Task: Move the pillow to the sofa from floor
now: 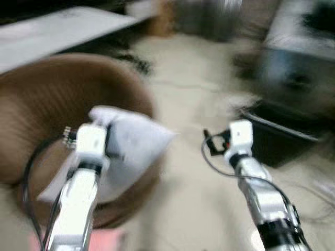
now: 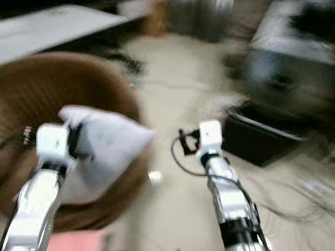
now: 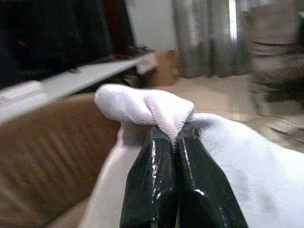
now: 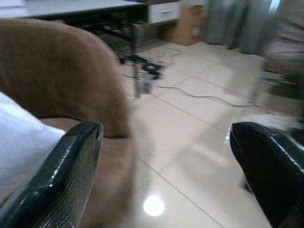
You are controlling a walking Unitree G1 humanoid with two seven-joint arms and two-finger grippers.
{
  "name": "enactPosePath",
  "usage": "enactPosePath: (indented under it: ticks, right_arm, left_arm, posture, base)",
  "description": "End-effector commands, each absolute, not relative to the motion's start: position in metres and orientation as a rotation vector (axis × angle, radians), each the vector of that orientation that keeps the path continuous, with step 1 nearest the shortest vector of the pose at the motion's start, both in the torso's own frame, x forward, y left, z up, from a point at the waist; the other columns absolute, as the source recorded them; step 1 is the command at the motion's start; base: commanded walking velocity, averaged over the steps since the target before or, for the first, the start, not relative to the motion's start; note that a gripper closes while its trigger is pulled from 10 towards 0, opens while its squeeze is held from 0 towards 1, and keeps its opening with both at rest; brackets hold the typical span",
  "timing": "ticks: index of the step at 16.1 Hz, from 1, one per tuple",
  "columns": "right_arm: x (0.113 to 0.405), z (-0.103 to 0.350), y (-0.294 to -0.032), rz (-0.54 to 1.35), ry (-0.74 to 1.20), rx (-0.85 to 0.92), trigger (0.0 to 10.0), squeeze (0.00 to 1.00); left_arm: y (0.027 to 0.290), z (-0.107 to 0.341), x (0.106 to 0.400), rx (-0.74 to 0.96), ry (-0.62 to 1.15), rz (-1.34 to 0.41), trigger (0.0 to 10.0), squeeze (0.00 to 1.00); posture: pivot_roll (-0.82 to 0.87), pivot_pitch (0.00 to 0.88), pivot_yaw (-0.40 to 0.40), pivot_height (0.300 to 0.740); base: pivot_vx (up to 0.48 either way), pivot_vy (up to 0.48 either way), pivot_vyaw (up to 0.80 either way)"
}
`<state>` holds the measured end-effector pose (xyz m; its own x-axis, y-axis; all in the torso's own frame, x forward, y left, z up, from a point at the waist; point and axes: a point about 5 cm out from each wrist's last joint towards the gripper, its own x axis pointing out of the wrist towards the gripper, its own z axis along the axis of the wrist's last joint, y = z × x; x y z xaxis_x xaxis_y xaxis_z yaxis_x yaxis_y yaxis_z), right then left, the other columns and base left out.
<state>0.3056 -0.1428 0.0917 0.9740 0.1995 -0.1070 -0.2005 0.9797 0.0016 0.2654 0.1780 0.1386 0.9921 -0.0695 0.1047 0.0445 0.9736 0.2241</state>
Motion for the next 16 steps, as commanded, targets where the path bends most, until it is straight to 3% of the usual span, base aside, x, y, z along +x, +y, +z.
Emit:
enactPosePath:
  ticks: [1, 3, 6, 9, 13, 14, 16]
  right_arm:
    - [0.302, 0.093, -0.137, 0.191, 0.084, 0.014, 10.0, 0.00]
    - [0.294, 0.091, -0.146, 0.128, 0.070, 0.020, 10.0, 0.00]
    - [0.290, 0.098, -0.153, 0.101, 0.038, 0.002, 10.0, 0.00]
    - [0.298, 0.106, -0.154, 0.130, 0.026, -0.028, 10.0, 0.00]
    - [0.309, 0.113, -0.144, 0.208, 0.028, -0.048, 10.0, 0.00]
    - [0.314, 0.114, -0.141, 0.242, 0.031, -0.051, 10.0, 0.00]
    - [0.320, 0.113, -0.139, 0.273, 0.054, -0.048, 10.0, 0.00]
  left_arm:
    - [0.178, 0.144, 0.272, 0.236, -0.124, -0.093, 10.0, 0.00]
    - [0.168, 0.147, 0.284, 0.232, -0.123, -0.166, 10.0, 0.00]
    - [0.156, 0.149, 0.296, 0.215, -0.128, -0.214, 10.0, 0.00]
    - [0.154, 0.144, 0.295, 0.189, -0.131, -0.178, 10.0, 0.00]
    - [0.162, 0.139, 0.286, 0.185, -0.133, -0.108, 10.0, 0.00]
    - [0.166, 0.137, 0.281, 0.186, -0.131, -0.074, 10.0, 0.00]
    - [0.166, 0.132, 0.274, 0.176, -0.108, -0.068, 10.0, 0.00]
  posture:
    - [0.09, 0.000, 0.159, 0.740]
    - [0.02, 0.000, 0.233, 0.740]
    - [-0.03, 0.000, 0.266, 0.740]
    - [-0.01, 0.000, 0.193, 0.740]
    - [0.06, 0.000, 0.098, 0.740]
    - [0.10, 0.000, 0.048, 0.740]
    - [0.12, 0.000, 0.023, 0.740]
  base:
    - [0.480, 0.000, 0.80]
    - [0.480, 0.000, 0.80]
    - [0.480, 0.000, 0.17]
    - [0.480, 0.000, 0.00]
    - [0.480, 0.000, 0.80]
    - [0.480, 0.000, 0.00]
    - [0.240, 0.000, 0.00]
